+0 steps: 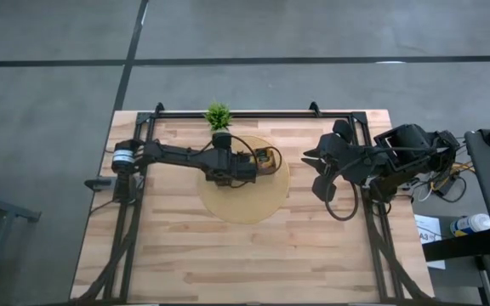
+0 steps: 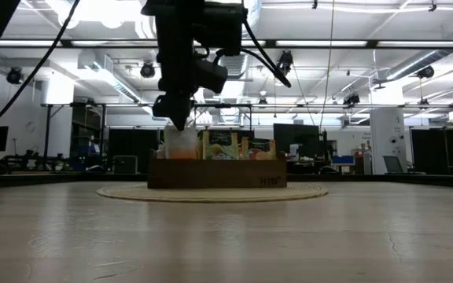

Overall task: Pick & Place Tea
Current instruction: Put the white tea bag into the left section of the wooden organizer

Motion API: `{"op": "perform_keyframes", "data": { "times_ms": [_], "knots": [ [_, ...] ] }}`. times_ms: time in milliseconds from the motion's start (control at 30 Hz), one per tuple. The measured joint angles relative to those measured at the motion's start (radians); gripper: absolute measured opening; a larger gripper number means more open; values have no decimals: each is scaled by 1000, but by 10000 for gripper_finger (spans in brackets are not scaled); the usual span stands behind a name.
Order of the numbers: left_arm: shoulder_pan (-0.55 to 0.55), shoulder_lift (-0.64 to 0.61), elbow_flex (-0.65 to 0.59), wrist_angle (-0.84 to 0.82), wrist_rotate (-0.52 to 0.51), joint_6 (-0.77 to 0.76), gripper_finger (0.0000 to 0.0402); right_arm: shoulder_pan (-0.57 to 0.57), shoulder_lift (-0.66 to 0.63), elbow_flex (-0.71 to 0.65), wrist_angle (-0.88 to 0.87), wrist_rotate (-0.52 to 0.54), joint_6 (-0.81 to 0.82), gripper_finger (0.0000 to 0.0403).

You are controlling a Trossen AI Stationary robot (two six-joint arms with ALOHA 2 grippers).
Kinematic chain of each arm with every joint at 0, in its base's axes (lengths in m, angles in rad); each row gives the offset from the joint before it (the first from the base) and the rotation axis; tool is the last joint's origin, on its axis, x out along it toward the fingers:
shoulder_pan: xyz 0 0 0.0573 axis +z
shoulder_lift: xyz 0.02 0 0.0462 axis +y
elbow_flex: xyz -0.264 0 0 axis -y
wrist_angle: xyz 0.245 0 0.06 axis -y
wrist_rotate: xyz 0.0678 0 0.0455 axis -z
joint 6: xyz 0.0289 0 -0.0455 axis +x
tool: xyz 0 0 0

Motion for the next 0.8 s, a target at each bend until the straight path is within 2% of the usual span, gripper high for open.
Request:
{"op": "perform_keyframes", "data": {
  "times_ms": [167,467,800],
  "knots": [
    [-1,0,-6,-6,63,-17,112,0,0,0,-12,0,1,68],
    [-2,0,-41,-33,67,-19,112,0,0,0,-21,0,1,68],
    [-2,-20,-17,-111,70,-70,112,0,0,0,-23,0,5,68]
  ]
}}
